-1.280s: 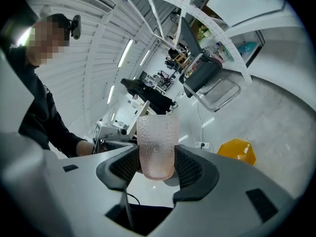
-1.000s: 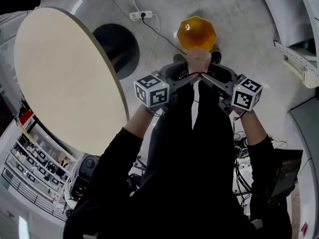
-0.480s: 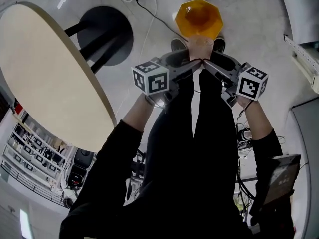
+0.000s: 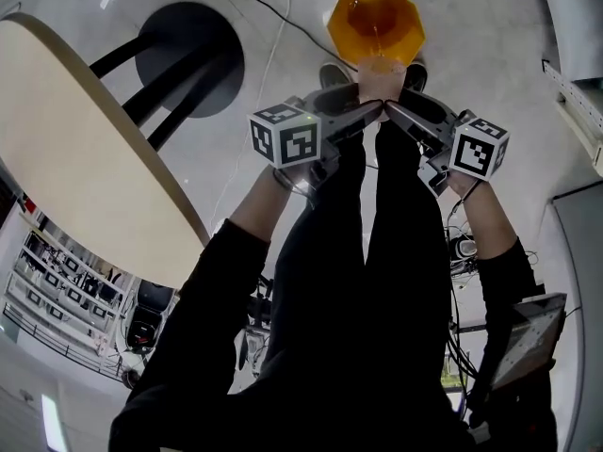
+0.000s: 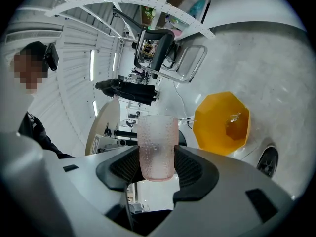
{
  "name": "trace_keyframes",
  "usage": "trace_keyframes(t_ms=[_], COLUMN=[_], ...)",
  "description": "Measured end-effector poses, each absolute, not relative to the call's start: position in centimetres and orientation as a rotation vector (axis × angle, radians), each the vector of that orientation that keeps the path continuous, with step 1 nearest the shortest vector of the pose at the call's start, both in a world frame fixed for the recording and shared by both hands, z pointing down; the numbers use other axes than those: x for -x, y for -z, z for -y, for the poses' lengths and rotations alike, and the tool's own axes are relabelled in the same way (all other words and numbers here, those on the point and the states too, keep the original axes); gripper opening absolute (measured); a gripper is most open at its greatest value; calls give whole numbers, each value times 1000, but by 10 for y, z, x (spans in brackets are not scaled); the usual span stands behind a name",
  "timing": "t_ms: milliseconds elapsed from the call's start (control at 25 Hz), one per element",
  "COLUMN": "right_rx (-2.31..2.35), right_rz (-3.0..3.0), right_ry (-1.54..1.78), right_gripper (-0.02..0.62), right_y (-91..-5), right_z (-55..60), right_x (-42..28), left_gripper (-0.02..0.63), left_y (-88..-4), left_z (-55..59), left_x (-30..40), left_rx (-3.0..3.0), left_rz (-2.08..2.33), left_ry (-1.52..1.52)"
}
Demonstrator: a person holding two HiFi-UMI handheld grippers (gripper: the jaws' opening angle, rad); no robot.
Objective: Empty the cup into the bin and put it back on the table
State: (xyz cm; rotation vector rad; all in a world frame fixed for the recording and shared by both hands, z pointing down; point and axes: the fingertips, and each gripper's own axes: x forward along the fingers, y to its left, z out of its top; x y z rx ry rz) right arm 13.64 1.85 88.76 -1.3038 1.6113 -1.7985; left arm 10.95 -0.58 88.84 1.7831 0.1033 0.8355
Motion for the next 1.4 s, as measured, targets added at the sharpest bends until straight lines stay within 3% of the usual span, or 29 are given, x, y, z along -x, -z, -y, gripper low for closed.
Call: trace_keyframes(t_ms=[1400], right_rx=[1192], right_rz=[-1446], right_ry=[1920], right_gripper=[225], right_y=[-916], right_z=[-19], right_x=[-131], left_gripper=[258], left_y=[-915], left_z=[7], left_x=[-104], left_rx=[-1688], left_rz=[-66], left_ry=[-887])
